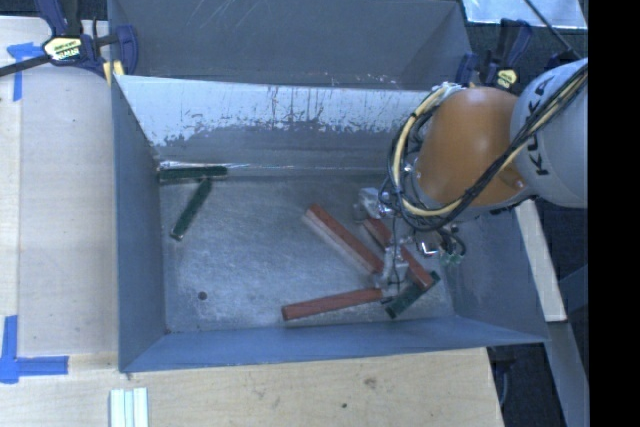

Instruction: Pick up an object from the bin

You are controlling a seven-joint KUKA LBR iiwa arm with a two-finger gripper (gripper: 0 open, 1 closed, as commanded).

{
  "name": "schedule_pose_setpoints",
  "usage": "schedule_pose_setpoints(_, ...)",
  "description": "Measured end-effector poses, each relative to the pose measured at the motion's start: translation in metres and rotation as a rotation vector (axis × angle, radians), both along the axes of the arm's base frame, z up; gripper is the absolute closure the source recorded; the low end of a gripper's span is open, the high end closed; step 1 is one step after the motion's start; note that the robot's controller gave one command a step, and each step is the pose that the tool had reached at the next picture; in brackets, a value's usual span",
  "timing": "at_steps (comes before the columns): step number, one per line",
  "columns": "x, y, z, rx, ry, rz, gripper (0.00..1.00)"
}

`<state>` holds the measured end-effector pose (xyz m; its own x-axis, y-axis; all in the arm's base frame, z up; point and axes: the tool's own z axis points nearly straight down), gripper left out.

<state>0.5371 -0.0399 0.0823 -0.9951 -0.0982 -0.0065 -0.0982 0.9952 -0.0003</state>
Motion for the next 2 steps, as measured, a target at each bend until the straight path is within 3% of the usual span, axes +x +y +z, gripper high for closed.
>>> schedule_pose_setpoints(1, -0.008, -0.009, -0.008, 0.000, 0.001, -0.058, 0.00)
schedule_pose_setpoints(2, -0.013, -0.055, -0.001, 0.001, 0.003, -0.030, 0.00)
